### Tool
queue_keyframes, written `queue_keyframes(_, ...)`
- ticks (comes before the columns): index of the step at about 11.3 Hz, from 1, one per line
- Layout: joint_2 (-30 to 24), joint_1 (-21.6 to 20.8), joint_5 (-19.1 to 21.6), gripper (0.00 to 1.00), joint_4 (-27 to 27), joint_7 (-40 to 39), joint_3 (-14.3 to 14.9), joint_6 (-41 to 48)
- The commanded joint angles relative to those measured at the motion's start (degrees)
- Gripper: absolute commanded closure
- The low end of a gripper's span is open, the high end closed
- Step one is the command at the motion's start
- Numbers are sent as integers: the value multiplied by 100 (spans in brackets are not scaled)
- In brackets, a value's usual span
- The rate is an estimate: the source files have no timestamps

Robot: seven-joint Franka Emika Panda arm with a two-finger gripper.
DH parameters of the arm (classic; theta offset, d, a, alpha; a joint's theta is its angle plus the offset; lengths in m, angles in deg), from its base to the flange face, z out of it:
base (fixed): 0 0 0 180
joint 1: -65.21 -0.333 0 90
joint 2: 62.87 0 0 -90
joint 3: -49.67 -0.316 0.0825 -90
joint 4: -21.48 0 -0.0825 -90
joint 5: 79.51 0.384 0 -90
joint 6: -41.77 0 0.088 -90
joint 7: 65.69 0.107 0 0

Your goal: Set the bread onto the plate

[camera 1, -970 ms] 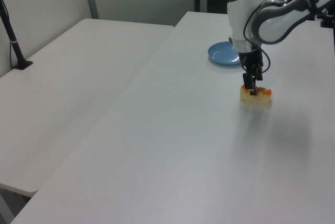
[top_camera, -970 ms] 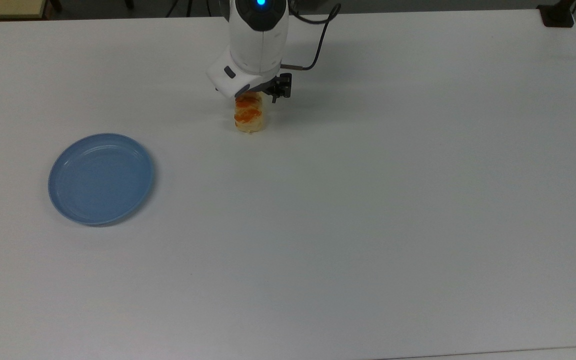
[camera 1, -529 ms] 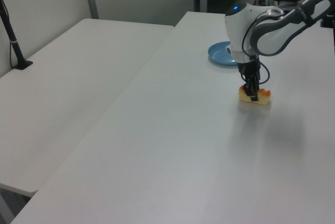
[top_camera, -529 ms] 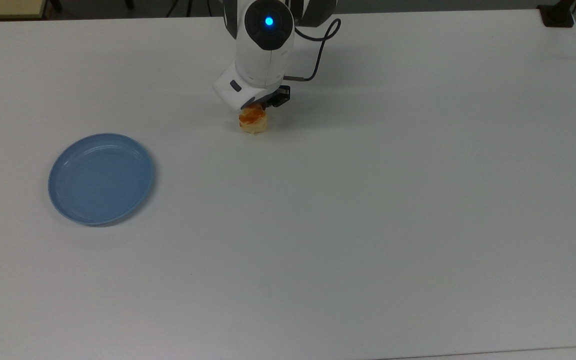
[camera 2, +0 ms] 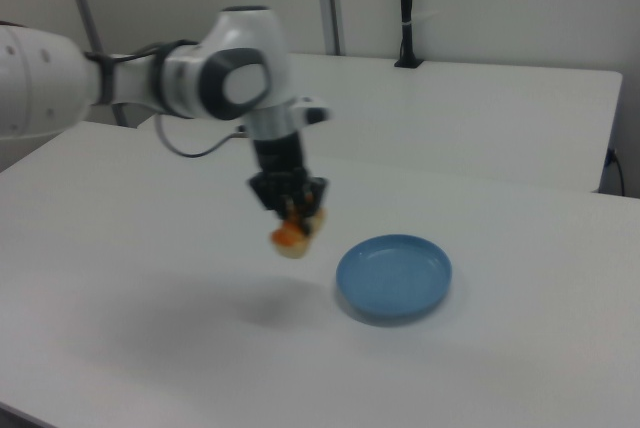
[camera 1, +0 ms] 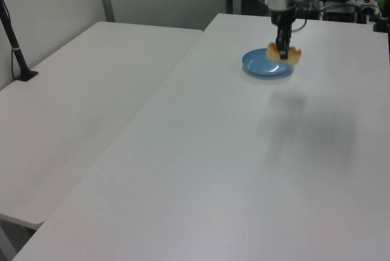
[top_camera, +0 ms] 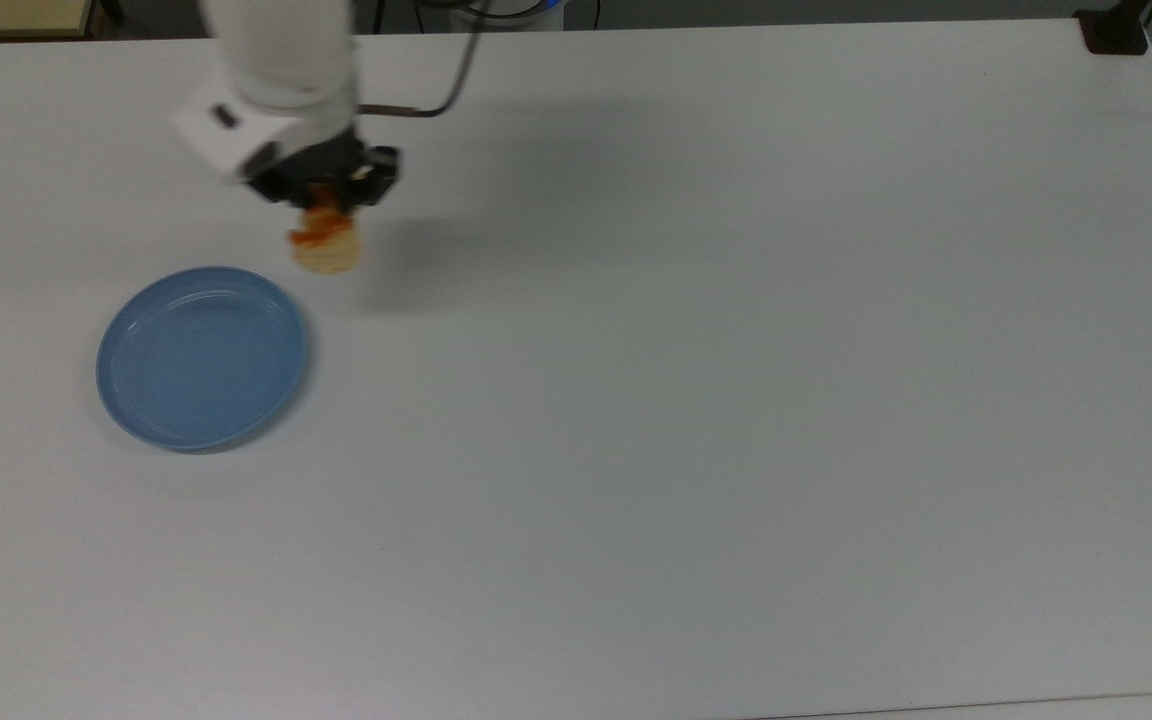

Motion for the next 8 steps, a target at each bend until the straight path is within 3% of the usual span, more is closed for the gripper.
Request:
queue_keyframes(1,1212,484,-170,62,1136,-292,104,-206)
queue_keyframes(5,1766,793,-294,57,1154,-135,122,-1471)
queue_keyframes(6,1854,793,-363,38,1154,-39,122,-1579)
queue_keyframes(7,1872,785,-460,1,1136,84,122,-1580)
queue_keyframes(8,1864,776,-513,0,1127,112,122,-1580)
